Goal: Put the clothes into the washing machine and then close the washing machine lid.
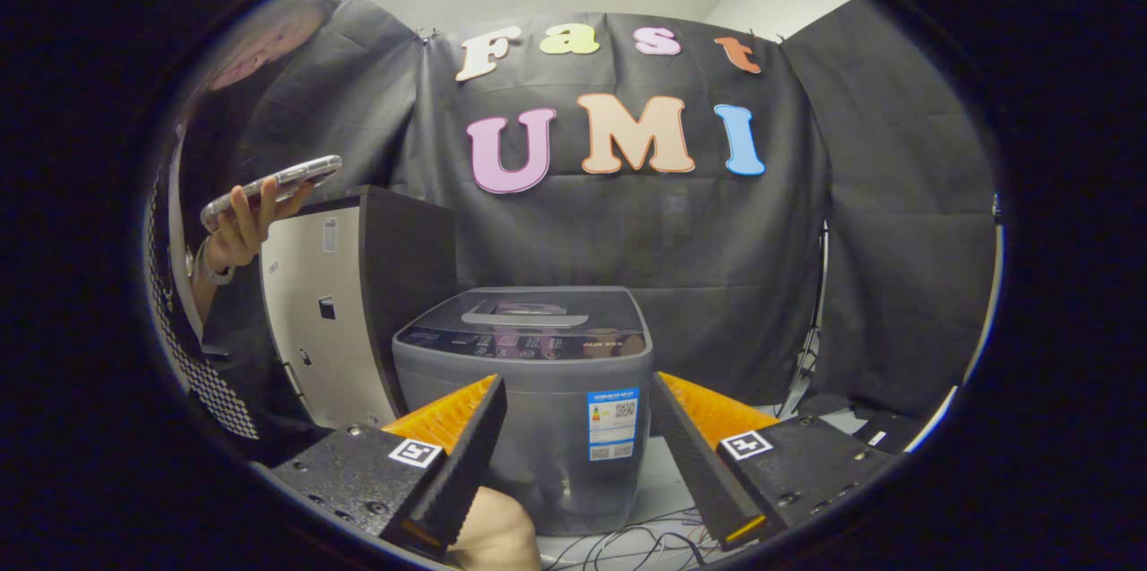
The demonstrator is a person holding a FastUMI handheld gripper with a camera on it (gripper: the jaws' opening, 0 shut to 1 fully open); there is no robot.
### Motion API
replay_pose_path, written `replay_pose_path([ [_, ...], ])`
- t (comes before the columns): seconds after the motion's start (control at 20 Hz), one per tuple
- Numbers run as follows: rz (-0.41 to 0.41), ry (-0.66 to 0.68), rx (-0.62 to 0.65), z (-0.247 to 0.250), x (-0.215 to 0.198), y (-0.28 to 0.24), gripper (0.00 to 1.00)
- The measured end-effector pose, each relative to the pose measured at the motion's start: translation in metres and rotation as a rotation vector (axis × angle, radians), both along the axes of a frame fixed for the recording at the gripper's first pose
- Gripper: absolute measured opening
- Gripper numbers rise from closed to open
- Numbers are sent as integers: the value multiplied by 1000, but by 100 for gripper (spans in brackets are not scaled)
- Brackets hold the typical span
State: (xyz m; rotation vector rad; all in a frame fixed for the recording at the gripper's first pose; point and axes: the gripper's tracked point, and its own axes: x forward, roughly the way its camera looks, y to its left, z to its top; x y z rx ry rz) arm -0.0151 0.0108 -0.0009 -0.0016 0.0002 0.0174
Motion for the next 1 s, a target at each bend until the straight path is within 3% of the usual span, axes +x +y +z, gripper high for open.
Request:
replay_pose_path([
  [1.0,10,-2,1,1,-2,3,97],
])
